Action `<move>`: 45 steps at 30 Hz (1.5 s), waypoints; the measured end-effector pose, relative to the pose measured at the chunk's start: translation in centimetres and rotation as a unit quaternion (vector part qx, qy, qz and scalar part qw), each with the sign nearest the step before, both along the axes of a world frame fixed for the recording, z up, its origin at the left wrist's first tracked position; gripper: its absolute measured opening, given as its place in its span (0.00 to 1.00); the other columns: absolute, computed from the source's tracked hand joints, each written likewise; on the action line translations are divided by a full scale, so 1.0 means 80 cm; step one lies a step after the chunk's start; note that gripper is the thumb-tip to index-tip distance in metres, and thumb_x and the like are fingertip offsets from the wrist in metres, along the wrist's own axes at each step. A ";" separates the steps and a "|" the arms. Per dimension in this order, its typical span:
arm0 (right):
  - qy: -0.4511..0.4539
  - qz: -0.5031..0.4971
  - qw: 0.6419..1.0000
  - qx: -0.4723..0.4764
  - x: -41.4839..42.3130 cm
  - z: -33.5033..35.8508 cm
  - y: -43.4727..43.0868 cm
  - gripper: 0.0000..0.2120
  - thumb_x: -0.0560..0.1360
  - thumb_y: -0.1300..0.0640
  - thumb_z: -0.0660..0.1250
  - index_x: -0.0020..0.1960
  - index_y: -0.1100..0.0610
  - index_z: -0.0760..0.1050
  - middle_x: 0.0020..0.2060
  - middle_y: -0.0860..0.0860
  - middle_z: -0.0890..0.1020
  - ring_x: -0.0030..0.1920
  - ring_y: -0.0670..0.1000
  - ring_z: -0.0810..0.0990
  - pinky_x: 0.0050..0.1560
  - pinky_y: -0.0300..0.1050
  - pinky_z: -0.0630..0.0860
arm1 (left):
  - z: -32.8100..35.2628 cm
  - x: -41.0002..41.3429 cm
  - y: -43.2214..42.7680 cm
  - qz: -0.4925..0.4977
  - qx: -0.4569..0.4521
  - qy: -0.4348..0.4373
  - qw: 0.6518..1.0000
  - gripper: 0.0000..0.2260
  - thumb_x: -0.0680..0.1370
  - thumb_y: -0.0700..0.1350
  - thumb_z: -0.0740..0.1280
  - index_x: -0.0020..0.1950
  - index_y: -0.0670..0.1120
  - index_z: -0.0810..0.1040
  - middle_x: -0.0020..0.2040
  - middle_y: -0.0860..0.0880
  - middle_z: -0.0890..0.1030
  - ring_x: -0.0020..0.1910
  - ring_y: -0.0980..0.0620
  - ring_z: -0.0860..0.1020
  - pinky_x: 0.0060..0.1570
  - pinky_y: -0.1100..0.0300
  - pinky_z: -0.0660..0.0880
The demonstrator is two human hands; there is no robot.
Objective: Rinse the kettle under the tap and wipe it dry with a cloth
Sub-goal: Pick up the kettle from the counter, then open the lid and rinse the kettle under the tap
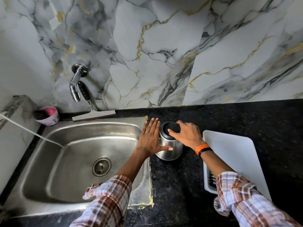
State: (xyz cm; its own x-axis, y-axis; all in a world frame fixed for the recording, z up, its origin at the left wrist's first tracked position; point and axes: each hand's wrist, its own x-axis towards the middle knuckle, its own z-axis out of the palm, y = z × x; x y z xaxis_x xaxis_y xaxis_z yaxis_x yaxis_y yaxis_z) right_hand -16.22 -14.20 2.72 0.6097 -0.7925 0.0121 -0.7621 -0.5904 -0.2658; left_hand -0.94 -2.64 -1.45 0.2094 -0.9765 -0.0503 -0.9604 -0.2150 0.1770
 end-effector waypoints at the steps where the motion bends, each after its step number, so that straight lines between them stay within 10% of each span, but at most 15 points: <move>1: 0.000 0.004 1.000 -0.003 -0.001 0.000 -0.001 0.33 0.69 0.28 0.57 0.57 0.53 0.76 0.45 0.57 0.86 0.51 0.61 0.84 0.52 0.55 0.80 | 0.002 0.000 0.000 0.000 0.004 -0.004 1.000 0.65 0.59 0.85 0.39 0.82 0.39 0.44 0.84 0.43 0.45 0.83 0.45 0.40 0.81 0.45 0.37; 15: -0.177 -0.029 0.977 0.117 -0.028 0.000 0.005 0.21 0.69 0.40 0.46 0.29 0.51 0.68 0.38 0.64 0.83 0.44 0.66 0.79 0.42 0.50 0.66 | 0.008 0.006 0.022 -0.024 -0.002 -0.015 1.000 0.62 0.65 0.82 0.51 0.82 0.38 0.40 0.84 0.42 0.42 0.83 0.47 0.38 0.80 0.52 0.34; 21: -0.260 -0.028 0.958 0.120 0.012 0.005 0.033 0.26 0.73 0.38 0.48 0.53 0.52 0.78 0.47 0.56 0.85 0.49 0.59 0.82 0.49 0.54 0.76 | 0.012 0.035 0.066 -0.004 -0.039 -0.001 0.999 0.61 0.68 0.80 0.60 0.82 0.39 0.42 0.83 0.43 0.43 0.81 0.52 0.37 0.78 0.58 0.31; 45: -0.265 0.055 0.954 0.129 0.396 0.053 0.127 0.30 0.69 0.40 0.49 0.56 0.57 0.77 0.50 0.63 0.84 0.54 0.66 0.79 0.54 0.54 0.70 | 0.092 0.406 0.170 0.182 -0.065 0.051 0.980 0.58 0.67 0.83 0.44 0.83 0.42 0.47 0.84 0.42 0.51 0.84 0.47 0.49 0.83 0.49 0.45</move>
